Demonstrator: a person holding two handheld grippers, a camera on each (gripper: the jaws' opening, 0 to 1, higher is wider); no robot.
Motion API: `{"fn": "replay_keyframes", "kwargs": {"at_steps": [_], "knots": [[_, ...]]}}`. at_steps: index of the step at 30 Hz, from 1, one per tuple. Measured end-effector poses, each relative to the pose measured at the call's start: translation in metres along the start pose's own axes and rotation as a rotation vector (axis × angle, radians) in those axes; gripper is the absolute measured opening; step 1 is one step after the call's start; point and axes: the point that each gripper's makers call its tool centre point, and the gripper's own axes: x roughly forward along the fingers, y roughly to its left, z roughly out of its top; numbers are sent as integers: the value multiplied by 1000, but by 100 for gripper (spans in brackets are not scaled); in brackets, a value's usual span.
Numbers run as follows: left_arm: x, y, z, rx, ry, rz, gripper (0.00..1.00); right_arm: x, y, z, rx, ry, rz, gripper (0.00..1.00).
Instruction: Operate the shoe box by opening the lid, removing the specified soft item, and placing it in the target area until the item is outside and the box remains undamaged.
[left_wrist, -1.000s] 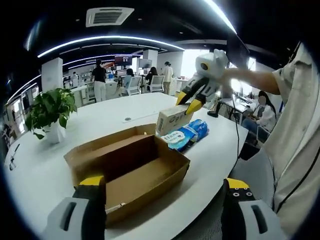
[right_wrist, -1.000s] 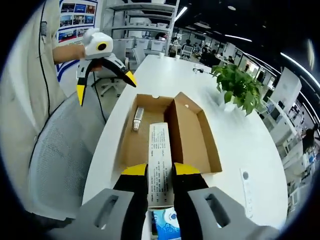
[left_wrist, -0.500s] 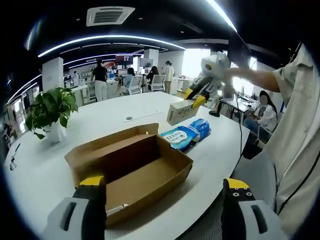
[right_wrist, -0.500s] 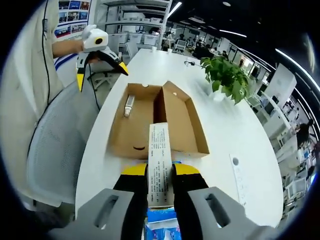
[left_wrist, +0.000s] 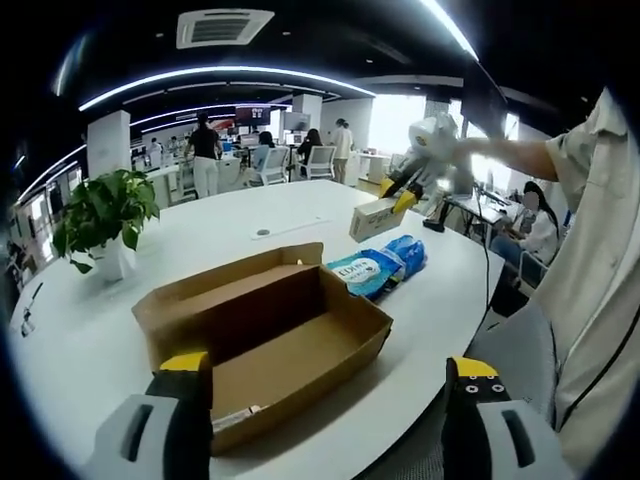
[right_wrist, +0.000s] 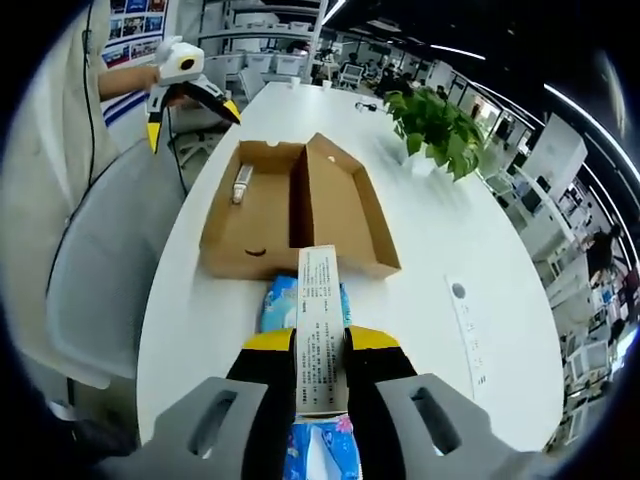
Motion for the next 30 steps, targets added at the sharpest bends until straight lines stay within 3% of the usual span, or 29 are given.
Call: {"fn": "replay_keyframes", "kwargs": {"at_steps": [30], "knots": [[9, 18, -5, -34, 40, 44, 97, 14, -50, -91, 48, 119, -11, 16]]}}
